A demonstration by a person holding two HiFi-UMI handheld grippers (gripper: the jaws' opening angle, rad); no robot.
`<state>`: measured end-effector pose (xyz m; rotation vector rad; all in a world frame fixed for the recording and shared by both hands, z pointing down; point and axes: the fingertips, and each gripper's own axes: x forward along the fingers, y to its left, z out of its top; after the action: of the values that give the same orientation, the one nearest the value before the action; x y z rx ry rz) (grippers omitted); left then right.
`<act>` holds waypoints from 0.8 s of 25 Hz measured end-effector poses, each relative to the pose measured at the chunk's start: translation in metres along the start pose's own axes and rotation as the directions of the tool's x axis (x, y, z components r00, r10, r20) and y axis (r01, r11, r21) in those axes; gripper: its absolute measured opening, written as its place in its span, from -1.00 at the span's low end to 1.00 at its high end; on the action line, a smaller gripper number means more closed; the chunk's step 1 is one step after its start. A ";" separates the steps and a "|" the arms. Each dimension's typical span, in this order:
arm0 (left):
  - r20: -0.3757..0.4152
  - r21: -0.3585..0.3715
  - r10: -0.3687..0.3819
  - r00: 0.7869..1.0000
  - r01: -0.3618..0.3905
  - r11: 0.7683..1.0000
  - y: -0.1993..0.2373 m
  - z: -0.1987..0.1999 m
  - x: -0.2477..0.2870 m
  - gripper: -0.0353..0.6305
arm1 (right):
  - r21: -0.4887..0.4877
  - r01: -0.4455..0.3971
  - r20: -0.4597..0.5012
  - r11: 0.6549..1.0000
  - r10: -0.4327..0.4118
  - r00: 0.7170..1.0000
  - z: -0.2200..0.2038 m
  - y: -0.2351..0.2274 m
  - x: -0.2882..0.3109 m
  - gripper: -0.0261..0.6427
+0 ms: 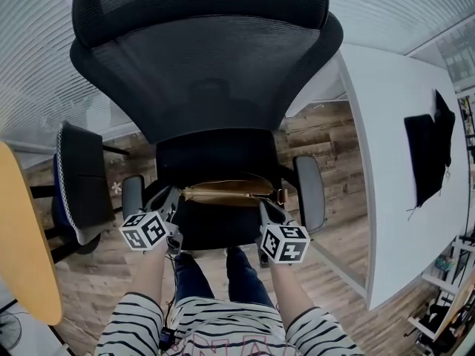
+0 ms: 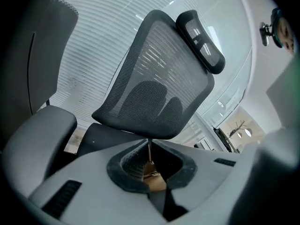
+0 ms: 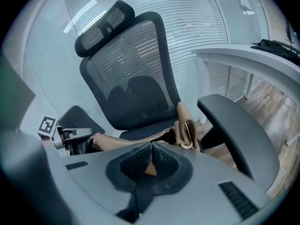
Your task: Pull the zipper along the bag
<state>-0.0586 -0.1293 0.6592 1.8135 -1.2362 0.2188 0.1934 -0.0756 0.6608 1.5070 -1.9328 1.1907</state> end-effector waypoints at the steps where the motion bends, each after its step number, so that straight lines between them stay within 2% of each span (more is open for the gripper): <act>1: 0.002 -0.005 0.002 1.000 -0.002 1.000 0.000 0.000 0.000 -0.76 | 0.003 0.003 0.003 1.000 -0.003 1.000 0.001 -0.002 -0.002 -0.82; 20: 0.009 0.005 0.052 0.999 -0.052 0.999 0.000 0.003 0.003 -0.76 | 0.023 0.034 0.032 0.999 -0.035 0.999 0.010 -0.022 -0.026 -0.82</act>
<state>-0.0583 -0.1333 0.6589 1.7901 -1.2912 0.2430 0.2241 -0.0704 0.6442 1.5735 -1.9125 1.1843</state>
